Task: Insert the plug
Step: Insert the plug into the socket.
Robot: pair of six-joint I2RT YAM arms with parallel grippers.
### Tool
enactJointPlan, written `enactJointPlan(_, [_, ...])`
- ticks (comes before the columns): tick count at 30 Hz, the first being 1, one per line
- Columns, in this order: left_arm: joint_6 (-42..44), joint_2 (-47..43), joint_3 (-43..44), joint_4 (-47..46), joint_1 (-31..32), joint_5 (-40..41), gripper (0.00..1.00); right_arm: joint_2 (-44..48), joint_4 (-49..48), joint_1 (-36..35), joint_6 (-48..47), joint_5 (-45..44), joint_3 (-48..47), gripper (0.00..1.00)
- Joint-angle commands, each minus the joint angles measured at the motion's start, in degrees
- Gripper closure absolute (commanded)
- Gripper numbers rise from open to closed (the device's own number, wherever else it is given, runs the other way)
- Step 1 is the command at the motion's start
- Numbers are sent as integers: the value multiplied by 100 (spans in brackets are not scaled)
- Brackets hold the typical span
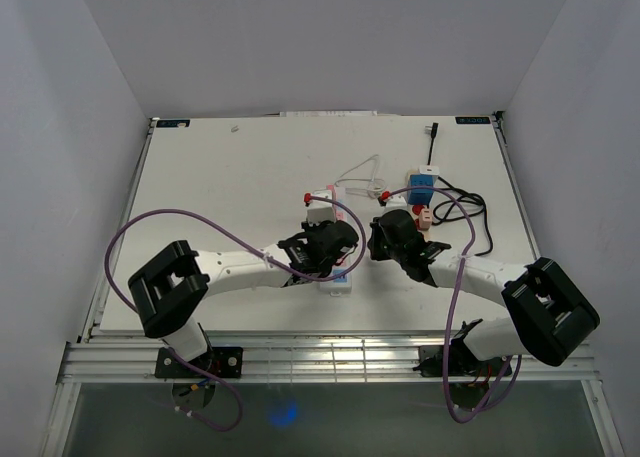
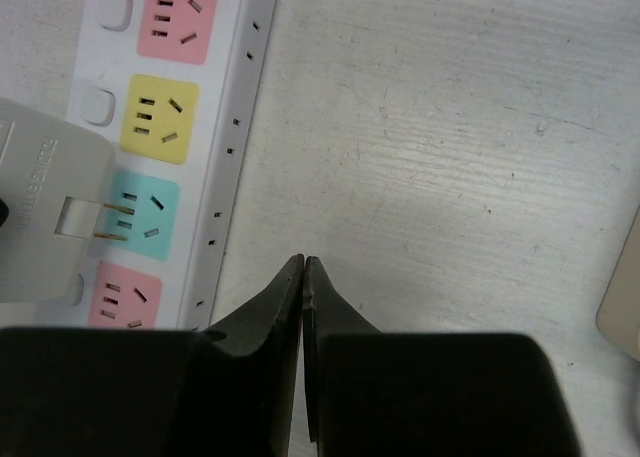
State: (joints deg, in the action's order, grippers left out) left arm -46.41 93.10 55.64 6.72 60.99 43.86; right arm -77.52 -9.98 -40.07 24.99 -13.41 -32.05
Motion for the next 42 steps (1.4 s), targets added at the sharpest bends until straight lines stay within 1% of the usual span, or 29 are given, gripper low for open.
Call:
enactJointPlan(1, [-17,59,132,136,36,62,100,167,-136,44,-3,-39,32,92])
enactJointPlan(5, [1,129,158,136,53,53,100,167,-154,44,-3,-30,33,92])
enactJointPlan(9, [88,217,228,171,132,324,100,167,-154,44,-3,-30,41,92])
enactJointPlan(16, [159,358,299,207,132,413,100,184,-154,61,-3,14,50,92])
enactJointPlan(22, [124,227,281,224,141,466,100,202,-180,61,-3,14,76,92])
enactJointPlan(25, [255,-2,158,32,132,518,100,176,-189,70,-3,40,68,92])
enactJointPlan(30, [765,-344,-237,-802,132,457,100,123,-198,70,-3,67,68,92])
enactJointPlan(42, [862,-337,-246,-927,141,449,100,70,-233,70,14,102,68,92])
